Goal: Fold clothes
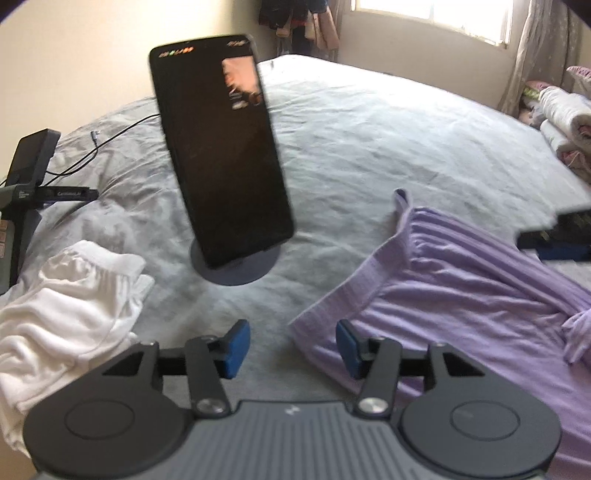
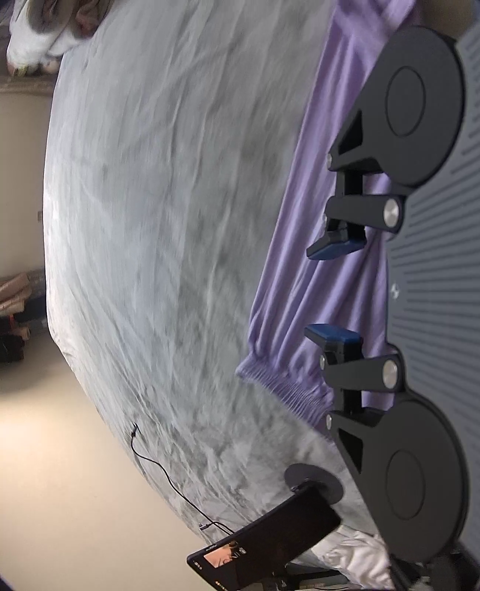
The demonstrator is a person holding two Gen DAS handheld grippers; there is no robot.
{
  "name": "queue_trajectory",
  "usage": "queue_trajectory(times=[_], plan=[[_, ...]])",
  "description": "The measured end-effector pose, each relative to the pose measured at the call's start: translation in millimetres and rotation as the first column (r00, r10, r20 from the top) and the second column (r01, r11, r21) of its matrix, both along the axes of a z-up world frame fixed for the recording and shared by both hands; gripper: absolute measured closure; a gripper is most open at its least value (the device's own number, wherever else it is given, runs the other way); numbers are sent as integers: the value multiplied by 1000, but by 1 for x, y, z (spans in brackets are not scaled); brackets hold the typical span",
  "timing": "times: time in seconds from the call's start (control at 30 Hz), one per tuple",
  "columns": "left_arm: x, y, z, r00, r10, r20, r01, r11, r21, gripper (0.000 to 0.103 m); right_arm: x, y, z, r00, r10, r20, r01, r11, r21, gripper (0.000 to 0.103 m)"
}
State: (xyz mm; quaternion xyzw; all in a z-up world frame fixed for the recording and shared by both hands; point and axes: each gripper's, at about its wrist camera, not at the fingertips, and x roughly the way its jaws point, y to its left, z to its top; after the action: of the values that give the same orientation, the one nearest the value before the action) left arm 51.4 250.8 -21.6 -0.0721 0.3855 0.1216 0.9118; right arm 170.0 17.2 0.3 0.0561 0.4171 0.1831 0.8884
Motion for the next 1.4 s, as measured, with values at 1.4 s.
queue_trajectory(times=[1.4], plan=[[-12, -288, -45, 654, -755, 44, 618, 500, -607, 63, -253, -380, -9, 916, -400, 34, 399, 916, 51, 61]])
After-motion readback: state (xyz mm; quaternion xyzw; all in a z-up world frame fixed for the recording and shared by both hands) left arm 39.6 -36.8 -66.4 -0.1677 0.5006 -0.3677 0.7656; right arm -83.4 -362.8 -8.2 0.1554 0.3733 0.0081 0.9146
